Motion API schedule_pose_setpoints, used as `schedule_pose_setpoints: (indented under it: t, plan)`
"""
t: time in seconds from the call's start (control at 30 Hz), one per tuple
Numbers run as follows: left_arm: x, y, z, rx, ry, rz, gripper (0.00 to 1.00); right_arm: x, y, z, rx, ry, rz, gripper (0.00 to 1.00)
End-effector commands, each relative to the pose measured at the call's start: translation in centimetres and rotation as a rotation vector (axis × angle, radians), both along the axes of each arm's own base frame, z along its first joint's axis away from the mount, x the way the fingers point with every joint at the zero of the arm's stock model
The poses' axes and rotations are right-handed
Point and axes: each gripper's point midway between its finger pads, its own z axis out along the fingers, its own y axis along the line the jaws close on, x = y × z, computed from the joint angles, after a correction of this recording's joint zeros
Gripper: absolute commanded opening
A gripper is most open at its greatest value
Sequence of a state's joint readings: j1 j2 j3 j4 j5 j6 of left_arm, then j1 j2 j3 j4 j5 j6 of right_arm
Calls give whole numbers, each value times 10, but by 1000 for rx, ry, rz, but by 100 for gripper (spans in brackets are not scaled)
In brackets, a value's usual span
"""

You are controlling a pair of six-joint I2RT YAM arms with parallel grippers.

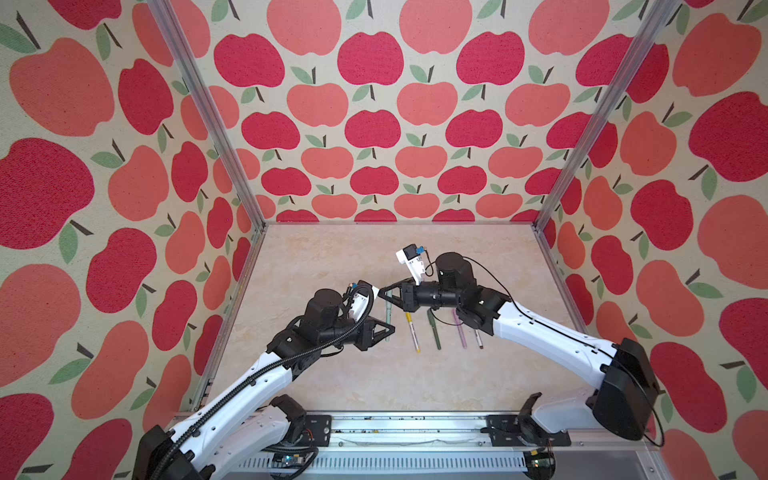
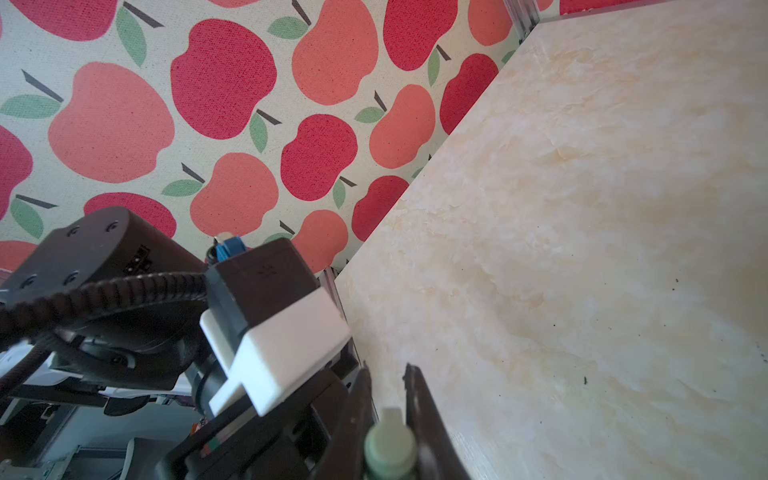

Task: Insert the pens into the pen caps

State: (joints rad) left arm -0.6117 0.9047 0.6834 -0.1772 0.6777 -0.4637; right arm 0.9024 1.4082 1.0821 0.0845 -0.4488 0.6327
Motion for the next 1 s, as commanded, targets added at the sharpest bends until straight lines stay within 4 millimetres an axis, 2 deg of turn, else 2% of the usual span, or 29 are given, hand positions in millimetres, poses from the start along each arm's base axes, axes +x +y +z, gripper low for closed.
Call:
schedule_pose_setpoints:
  t: [0.0,0.2,0.37,0.53,0.7,0.97]
  plan:
    - [32,3,108,-173,-346,74,1,-49,0,-73,-195,142,125,3]
    - [45,17,144,-222,-444,141,1,-63,4,-94,-223,168,131,3]
    - [54,20,165,-243,-494,153,0,-76,9,-111,-232,209,142,3]
    - [59,24,173,-253,-524,169,0,-84,12,-121,-245,230,150,3]
    - [62,29,175,-250,-545,188,0,-87,16,-122,-243,238,158,3]
    - [73,54,184,-246,-573,262,0,-93,19,-128,-249,259,169,3]
